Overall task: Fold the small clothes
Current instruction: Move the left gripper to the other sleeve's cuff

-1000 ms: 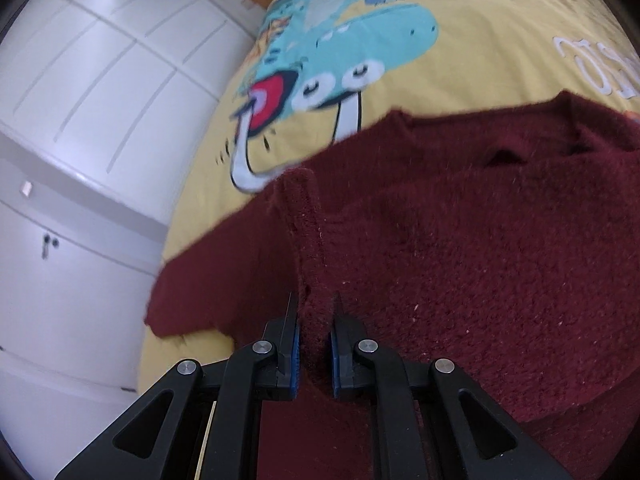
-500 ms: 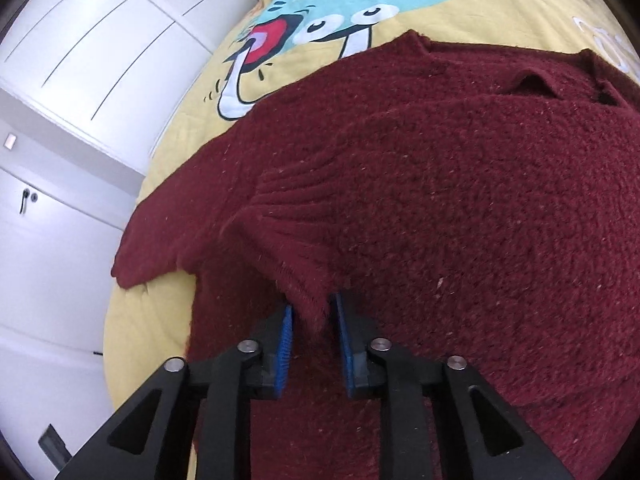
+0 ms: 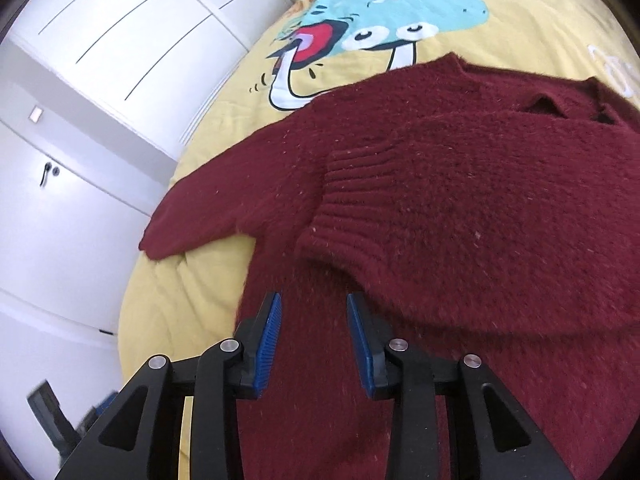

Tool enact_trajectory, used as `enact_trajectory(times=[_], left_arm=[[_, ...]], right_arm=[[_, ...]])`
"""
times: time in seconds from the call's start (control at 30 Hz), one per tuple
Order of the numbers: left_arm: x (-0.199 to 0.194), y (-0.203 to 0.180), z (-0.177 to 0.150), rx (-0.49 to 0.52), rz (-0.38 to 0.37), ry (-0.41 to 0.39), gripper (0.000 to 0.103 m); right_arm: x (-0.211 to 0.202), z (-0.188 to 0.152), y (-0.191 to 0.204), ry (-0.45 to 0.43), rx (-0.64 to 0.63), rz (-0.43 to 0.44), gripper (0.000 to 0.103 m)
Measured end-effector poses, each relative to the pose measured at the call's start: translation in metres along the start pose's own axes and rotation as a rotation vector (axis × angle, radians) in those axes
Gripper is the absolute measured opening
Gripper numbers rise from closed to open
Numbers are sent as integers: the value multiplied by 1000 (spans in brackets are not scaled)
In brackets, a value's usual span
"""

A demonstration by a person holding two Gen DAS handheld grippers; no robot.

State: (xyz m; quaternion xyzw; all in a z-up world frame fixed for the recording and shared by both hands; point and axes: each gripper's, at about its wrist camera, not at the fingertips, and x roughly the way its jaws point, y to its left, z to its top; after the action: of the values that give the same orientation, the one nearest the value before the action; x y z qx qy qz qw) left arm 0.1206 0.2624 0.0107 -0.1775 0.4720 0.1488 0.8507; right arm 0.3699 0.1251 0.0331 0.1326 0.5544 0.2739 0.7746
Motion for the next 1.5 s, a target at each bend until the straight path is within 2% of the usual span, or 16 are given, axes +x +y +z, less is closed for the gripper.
enact_trajectory(times=[0.37, 0.67, 0.9, 1.27, 1.5], left_arm=[[-18, -29, 2, 60, -33, -42, 102], [-36, -44, 6, 81, -87, -70, 102], [-43, -54, 7, 127, -129, -79, 102], [-23, -27, 26, 94, -106, -62, 102], [8, 6, 53, 7, -94, -41, 102]], right_arm=[[-75, -56, -12, -76, -9, -107, 36], [-143, -120, -38, -145, 24, -205, 36], [-180, -167, -49, -182, 73, -265, 36], [-222, -207, -68, -235, 133, -362, 39], [-229, -218, -96, -240, 217, -410, 39]])
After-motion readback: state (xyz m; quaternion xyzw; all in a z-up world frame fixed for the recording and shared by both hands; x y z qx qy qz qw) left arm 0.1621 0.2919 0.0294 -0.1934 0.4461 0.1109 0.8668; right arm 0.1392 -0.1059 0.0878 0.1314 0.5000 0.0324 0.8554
